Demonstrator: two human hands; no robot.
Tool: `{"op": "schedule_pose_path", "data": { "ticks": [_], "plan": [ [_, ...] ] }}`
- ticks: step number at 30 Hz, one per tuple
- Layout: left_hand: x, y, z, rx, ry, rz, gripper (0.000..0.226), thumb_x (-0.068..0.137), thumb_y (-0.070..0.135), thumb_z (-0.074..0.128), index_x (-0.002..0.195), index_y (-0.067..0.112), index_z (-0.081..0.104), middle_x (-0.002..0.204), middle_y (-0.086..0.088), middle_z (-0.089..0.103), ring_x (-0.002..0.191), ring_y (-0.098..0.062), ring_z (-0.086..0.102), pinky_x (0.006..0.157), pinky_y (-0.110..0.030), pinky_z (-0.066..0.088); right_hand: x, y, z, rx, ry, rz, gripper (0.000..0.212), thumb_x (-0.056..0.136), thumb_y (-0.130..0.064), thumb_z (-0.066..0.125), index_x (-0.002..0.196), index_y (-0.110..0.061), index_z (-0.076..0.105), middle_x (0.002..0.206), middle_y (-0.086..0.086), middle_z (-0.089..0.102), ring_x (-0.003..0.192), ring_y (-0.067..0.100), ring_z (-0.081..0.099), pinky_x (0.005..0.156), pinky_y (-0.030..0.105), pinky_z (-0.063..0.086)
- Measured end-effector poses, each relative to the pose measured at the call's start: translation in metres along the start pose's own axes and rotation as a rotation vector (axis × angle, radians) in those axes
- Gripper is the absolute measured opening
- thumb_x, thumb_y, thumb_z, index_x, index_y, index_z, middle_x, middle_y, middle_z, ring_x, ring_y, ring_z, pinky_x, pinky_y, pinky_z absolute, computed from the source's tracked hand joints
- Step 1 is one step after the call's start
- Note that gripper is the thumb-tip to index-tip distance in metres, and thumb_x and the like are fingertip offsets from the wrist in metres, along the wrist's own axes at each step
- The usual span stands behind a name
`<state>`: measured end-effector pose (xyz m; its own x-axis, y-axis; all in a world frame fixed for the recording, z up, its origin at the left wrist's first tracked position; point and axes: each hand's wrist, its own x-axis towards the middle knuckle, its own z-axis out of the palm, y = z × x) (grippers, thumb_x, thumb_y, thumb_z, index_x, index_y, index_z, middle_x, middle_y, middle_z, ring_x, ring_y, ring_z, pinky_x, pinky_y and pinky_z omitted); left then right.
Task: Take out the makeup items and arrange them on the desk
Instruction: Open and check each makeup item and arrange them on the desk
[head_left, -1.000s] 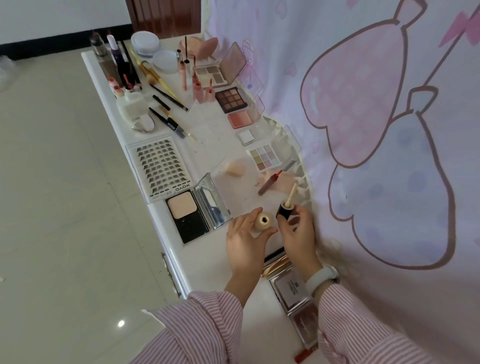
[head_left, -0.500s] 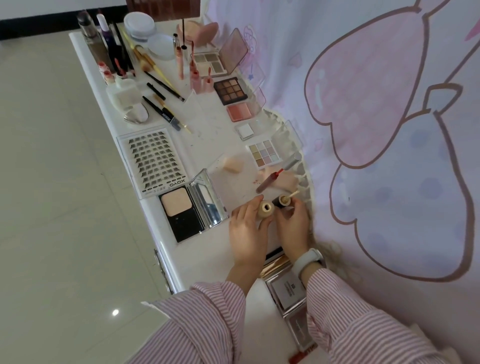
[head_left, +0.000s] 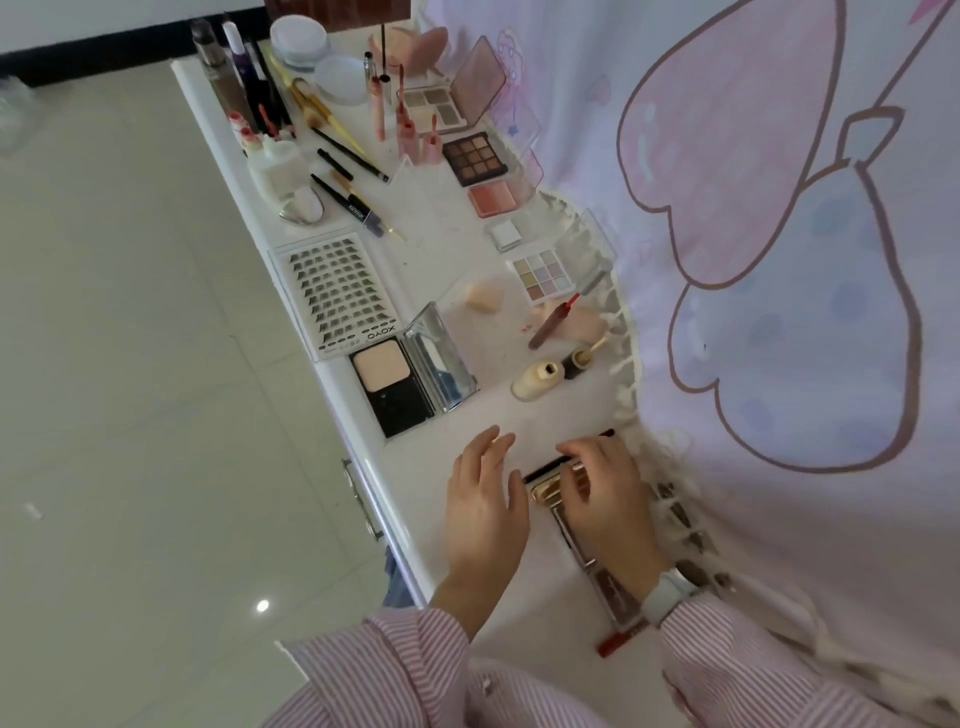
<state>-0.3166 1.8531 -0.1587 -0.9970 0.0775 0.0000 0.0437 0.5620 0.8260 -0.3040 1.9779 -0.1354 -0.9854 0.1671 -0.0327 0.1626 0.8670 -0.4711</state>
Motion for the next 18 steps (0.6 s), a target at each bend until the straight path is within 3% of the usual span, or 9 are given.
{"op": "schedule_pose_path", "data": {
  "ticks": [2,4,7,9,12,13,15,16,18],
  "plan": [
    [-0.008,-0.01,-0.012,0.129,0.006,0.057,0.038,0.073,-0.003,0.07,0.11,0.004,0.063,0.117,-0.014,0.061,0.106,-0.03,0.059,0.088,-0.045,0.048,-0.004,-0.002,0.0,-0.256,-0.103,-0.06,0.025,0.082,-0.02,0.061,0.106,-0.012,0.063,0.105,0.005,0.06,0.1,0.027,0.053,0.087,0.041,0.041],
    [-0.011,-0.019,-0.022,0.266,0.005,0.084,0.039,0.068,-0.002,0.073,0.105,0.005,0.065,0.113,-0.014,0.063,0.103,-0.033,0.06,0.085,-0.048,0.048,-0.003,-0.008,0.003,-0.42,-0.211,-0.086,0.033,0.084,-0.034,0.053,0.113,-0.019,0.058,0.113,0.001,0.055,0.106,0.024,0.048,0.087,0.04,0.034],
    [-0.018,-0.033,-0.032,0.416,-0.024,0.061,0.043,0.064,0.001,0.077,0.105,0.004,0.066,0.114,-0.017,0.062,0.108,-0.038,0.057,0.089,-0.056,0.044,0.0,-0.016,0.016,-0.486,-0.32,-0.13,0.031,0.085,-0.025,0.046,0.115,-0.019,0.054,0.115,0.001,0.05,0.108,0.024,0.044,0.085,0.038,0.03],
    [-0.023,-0.041,-0.034,0.466,-0.051,0.086,0.045,0.06,0.0,0.08,0.103,0.003,0.067,0.115,-0.019,0.062,0.11,-0.037,0.057,0.09,-0.058,0.043,0.003,-0.022,0.022,-0.556,-0.328,-0.185,0.024,0.081,-0.015,0.051,0.104,-0.014,0.055,0.106,0.005,0.053,0.102,0.026,0.047,0.082,0.038,0.034],
    [-0.031,-0.05,-0.037,0.521,-0.11,0.112,0.046,0.062,0.003,0.078,0.106,0.006,0.067,0.122,-0.016,0.06,0.117,-0.033,0.054,0.095,-0.056,0.04,0.004,-0.033,0.025,-0.616,-0.205,-0.327,0.011,0.061,-0.006,0.063,0.07,-0.011,0.059,0.072,0.006,0.058,0.068,0.026,0.057,0.059,0.033,0.045],
    [-0.032,-0.051,-0.039,0.523,-0.145,0.094,0.045,0.069,0.007,0.074,0.112,0.008,0.064,0.129,-0.014,0.056,0.124,-0.03,0.048,0.1,-0.054,0.035,0.004,-0.035,0.024,-0.628,-0.16,-0.395,0.006,0.063,-0.007,0.056,0.064,-0.012,0.058,0.065,0.004,0.056,0.062,0.025,0.056,0.054,0.031,0.045],
    [-0.034,-0.054,-0.04,0.507,-0.204,0.044,0.044,0.085,0.015,0.058,0.129,0.015,0.052,0.146,-0.006,0.038,0.139,-0.021,0.026,0.112,-0.045,0.015,0.005,-0.035,0.023,-0.66,-0.122,-0.506,0.022,0.069,-0.007,0.037,0.061,-0.013,0.057,0.061,0.003,0.055,0.058,0.023,0.055,0.051,0.029,0.043],
    [-0.033,-0.056,-0.04,0.498,-0.226,0.027,0.045,0.09,0.018,0.05,0.135,0.018,0.045,0.151,-0.002,0.028,0.142,-0.016,0.015,0.114,-0.041,0.004,0.006,-0.035,0.02,-0.679,-0.102,-0.55,0.023,0.071,-0.005,0.037,0.062,-0.014,0.056,0.06,0.002,0.055,0.058,0.022,0.054,0.051,0.029,0.042],
    [-0.032,-0.057,-0.041,0.481,-0.246,0.0,0.044,0.094,0.022,0.042,0.138,0.021,0.039,0.153,0.003,0.021,0.143,-0.011,0.007,0.113,-0.038,-0.006,0.008,-0.037,0.013,-0.654,-0.064,-0.62,0.013,0.07,-0.001,0.056,0.065,-0.012,0.059,0.062,0.002,0.058,0.059,0.022,0.055,0.052,0.028,0.043]
  ]
}}
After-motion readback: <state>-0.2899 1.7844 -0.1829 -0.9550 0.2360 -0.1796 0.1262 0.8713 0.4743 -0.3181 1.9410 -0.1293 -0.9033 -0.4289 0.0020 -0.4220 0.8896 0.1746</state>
